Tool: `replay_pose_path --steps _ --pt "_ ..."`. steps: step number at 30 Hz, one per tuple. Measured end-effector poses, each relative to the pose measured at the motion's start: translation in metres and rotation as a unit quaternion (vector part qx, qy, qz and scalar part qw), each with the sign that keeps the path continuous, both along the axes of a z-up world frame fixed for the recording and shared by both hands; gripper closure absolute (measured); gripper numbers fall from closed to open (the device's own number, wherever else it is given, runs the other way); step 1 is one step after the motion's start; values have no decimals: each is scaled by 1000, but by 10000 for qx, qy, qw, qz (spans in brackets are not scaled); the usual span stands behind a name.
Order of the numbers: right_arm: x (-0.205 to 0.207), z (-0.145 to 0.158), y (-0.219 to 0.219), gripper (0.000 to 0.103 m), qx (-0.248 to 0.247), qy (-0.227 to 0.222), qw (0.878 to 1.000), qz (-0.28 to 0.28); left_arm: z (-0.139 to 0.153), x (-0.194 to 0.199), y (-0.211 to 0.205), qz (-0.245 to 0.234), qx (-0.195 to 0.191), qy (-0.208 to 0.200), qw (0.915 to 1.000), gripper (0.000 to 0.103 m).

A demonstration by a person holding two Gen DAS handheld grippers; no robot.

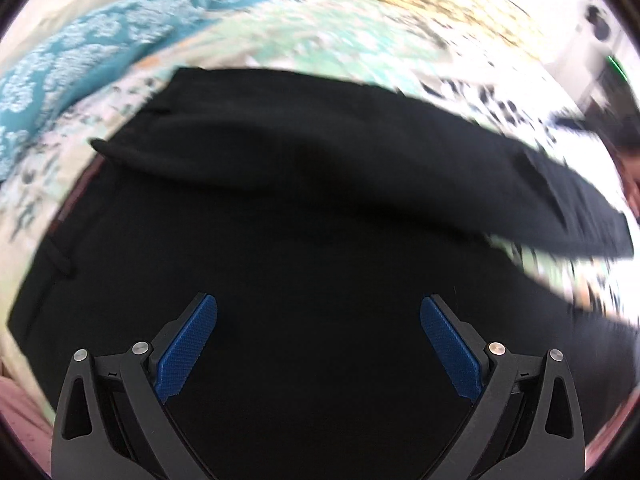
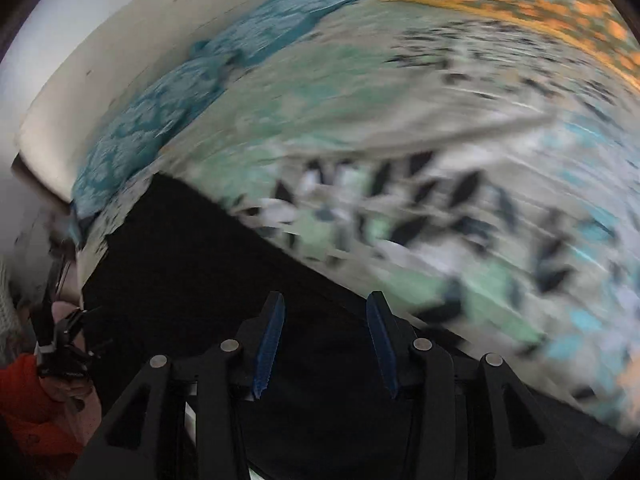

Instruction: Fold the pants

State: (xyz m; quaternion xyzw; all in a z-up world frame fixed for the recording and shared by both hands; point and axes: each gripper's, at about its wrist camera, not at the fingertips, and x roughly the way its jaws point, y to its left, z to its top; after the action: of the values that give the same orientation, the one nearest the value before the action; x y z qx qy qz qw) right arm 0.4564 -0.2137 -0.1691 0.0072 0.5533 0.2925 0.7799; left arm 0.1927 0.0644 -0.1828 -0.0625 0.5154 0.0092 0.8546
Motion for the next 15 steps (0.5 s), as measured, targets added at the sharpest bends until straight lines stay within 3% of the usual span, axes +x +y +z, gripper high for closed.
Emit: replay_pose_path --steps 4,7,9,11,12,13,15 --pt "50 -33 104 60 -528 311 9937 940 9 2 -4 -227 -93 -177 9995 1" --pt "72 -57 136 61 -719 800 9852 1336 15 8 3 -180 -228 -257 9992 1" --pt "75 -73 147 62 -1073 1125 9730 1704 17 13 9 -82 -306 -255 9992 1" --pt "72 -76 156 67 -1436 1006 9635 2025 18 18 15 23 -415 -268 9988 1" --pt "72 -75 160 76 -1579 922 9614 2058 18 19 17 78 -478 -269 9985 1" --pt "71 -72 162 92 -1774 741 9595 2061 18 20 17 109 -523 -265 9982 1" --pt "62 -67 174 95 -2168 299 9510 2185 18 21 17 139 -582 -256 9979 1"
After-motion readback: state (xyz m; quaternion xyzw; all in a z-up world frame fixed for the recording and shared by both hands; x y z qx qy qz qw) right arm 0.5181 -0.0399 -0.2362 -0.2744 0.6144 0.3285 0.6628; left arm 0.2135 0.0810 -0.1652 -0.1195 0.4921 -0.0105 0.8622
